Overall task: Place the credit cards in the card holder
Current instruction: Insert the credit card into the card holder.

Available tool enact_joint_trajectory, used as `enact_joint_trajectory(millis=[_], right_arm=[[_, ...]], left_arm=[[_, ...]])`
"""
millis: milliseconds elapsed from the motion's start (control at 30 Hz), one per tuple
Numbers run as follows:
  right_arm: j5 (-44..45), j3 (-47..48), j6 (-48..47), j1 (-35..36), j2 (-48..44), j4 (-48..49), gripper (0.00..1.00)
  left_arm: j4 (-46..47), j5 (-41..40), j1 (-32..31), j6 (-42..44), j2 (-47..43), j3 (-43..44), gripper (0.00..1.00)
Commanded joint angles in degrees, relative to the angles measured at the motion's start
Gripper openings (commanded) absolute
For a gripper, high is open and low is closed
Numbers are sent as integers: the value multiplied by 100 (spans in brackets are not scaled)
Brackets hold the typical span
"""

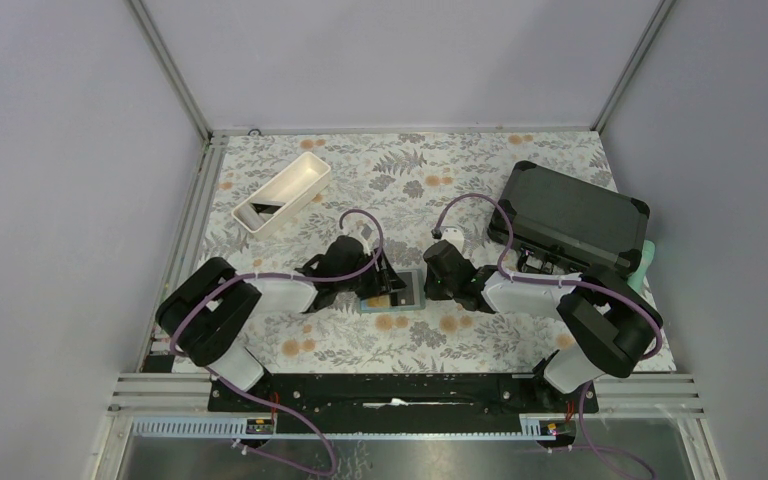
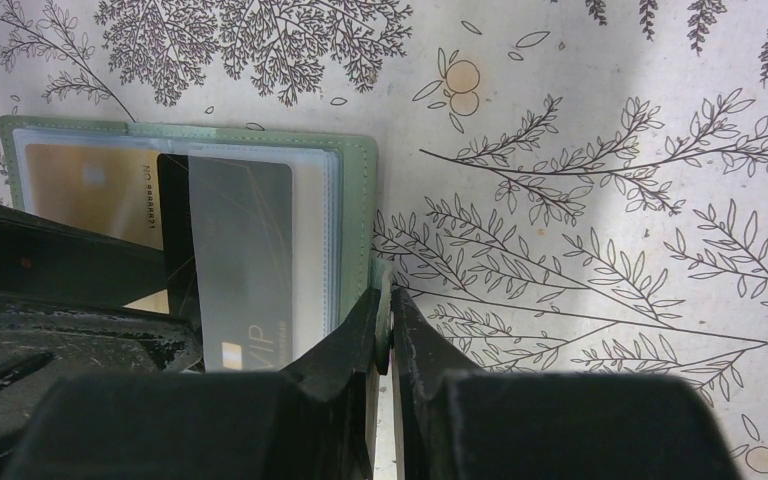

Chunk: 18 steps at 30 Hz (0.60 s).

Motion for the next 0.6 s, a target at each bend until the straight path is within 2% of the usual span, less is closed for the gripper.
enact_joint_trajectory(millis=[0,567], right_arm=[[-3,77,-16,57,123,-212,0],[-17,79,0,56,129,-211,0]], left_arm=[[-336,-172,-66,17,156,130,53],[-468,-217,-286,-6,271,433,53]])
